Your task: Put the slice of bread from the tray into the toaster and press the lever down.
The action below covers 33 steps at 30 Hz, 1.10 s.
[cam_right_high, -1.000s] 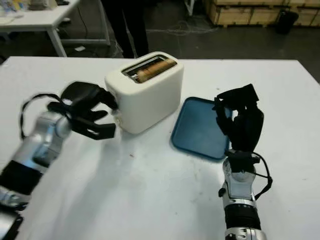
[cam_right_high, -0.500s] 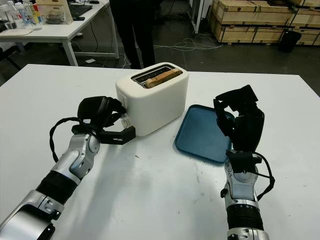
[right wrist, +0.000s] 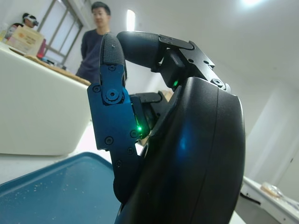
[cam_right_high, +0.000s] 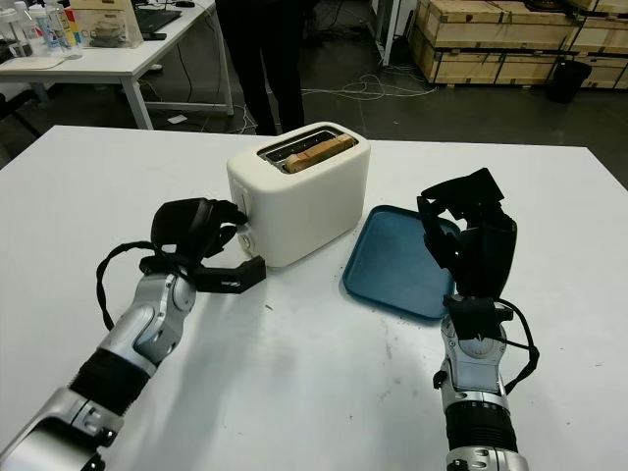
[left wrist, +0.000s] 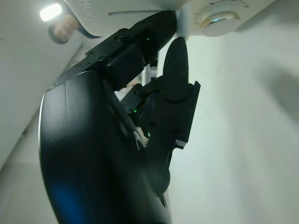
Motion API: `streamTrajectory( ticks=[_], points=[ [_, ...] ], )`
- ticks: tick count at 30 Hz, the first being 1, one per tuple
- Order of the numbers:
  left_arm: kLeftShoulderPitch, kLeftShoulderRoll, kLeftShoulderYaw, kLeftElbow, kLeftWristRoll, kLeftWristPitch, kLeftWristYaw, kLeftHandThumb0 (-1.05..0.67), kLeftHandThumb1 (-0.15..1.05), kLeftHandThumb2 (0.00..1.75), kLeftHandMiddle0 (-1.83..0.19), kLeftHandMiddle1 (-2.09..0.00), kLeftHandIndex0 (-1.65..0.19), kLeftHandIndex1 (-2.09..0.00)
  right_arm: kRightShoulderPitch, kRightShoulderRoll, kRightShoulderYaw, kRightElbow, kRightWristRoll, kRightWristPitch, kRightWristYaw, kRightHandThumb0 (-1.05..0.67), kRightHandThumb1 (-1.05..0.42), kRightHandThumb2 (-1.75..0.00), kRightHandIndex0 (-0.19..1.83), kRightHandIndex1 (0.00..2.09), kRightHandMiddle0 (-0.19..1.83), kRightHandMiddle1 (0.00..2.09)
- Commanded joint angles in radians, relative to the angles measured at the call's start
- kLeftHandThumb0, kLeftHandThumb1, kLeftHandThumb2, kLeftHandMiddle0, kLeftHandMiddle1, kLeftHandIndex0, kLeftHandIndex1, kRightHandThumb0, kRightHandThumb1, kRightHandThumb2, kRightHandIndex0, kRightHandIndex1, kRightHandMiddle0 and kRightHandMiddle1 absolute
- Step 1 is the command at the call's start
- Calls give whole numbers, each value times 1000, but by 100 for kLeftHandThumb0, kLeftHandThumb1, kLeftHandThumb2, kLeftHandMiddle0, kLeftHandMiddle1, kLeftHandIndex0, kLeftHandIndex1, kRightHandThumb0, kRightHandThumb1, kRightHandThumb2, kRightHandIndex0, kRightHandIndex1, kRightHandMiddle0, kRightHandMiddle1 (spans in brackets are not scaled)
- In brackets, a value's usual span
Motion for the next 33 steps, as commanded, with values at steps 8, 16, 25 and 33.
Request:
streamTrajectory(
  ticks=[8,16,25,33],
  points=[
    [97,-204,-133,314,-109,43,-294,-19,92,41,-85,-33,-90,0,12,-20,-19,0,-2,-7,-10,-52,-92,-27,64,175,58,141],
    [151,-136,-132,90,-116,54,-280,-21,92,39,-87,-33,-93,-4,7,-14,-8,-5,9,-3,4,-53,-92,-26,64,175,55,147],
    [319,-103,106,-328,-338,-255,126,-24,64,87,-83,-170,-79,0,13,-12,-1,-19,11,15,11,-53,-92,-26,64,175,48,157],
    [306,-120,255,-378,-387,-429,273,-40,92,34,-86,-175,-90,-6,15,-14,7,-24,-8,20,6,-55,-92,-27,61,175,40,167]
  ],
)
